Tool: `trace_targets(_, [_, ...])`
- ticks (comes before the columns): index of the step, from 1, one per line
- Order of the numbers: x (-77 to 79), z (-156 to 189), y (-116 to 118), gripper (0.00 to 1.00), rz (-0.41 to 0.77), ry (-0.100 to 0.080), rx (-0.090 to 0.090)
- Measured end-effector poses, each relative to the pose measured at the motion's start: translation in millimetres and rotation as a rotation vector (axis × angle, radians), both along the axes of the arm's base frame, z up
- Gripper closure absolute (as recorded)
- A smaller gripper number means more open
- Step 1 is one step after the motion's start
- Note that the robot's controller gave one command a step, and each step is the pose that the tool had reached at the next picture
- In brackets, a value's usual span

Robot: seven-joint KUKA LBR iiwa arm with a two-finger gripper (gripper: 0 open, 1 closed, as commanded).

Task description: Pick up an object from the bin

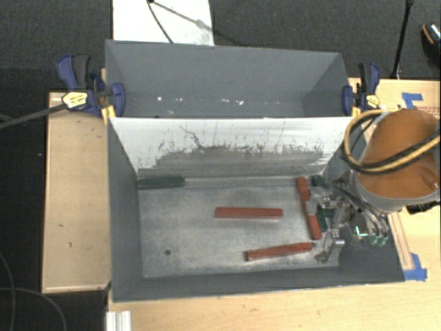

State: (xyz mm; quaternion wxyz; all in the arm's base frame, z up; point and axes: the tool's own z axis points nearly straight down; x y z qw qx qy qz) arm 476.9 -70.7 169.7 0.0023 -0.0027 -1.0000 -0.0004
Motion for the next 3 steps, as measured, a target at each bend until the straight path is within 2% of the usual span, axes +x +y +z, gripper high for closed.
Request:
trace_targets(1, [-0.1, -65.3, -20.3, 0.0, 0.178, -0.002, 0.001])
trace_targets(2, [10.5, -99.1, -5.8, 0.0, 0.05, -0.008, 0.0])
trace_targets(3, [9.3, -99.3, -6.2, 1.0, 0.056, -0.005, 0.0])
